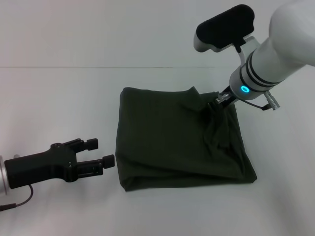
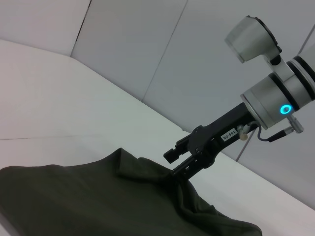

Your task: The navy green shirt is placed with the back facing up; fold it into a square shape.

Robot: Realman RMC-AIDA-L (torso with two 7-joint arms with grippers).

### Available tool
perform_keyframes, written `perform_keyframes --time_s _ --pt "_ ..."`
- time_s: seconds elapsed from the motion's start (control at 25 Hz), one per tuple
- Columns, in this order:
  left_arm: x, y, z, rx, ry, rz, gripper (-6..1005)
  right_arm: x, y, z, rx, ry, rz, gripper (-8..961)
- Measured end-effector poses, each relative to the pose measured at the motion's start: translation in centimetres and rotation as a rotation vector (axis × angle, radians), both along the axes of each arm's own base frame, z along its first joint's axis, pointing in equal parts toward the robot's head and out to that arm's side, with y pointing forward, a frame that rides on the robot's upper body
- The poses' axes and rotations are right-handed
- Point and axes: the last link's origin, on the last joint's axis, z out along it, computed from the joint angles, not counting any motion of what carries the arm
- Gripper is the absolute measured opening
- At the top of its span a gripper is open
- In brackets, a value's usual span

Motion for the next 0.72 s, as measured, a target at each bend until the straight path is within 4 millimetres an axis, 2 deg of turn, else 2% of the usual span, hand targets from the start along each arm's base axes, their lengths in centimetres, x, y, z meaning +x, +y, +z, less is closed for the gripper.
perform_keyframes --time_s 0.36,0.72 --pt "0.0 0.0 -0.1 0.000 -0.004 0.001 903 2.2 0.5 2.8 0.107 0.045 -0.048 910" --pt "0.1 0.0 0.0 0.002 -0.008 0.004 903 5.5 0.3 5.8 0.218 0.117 -0.126 910"
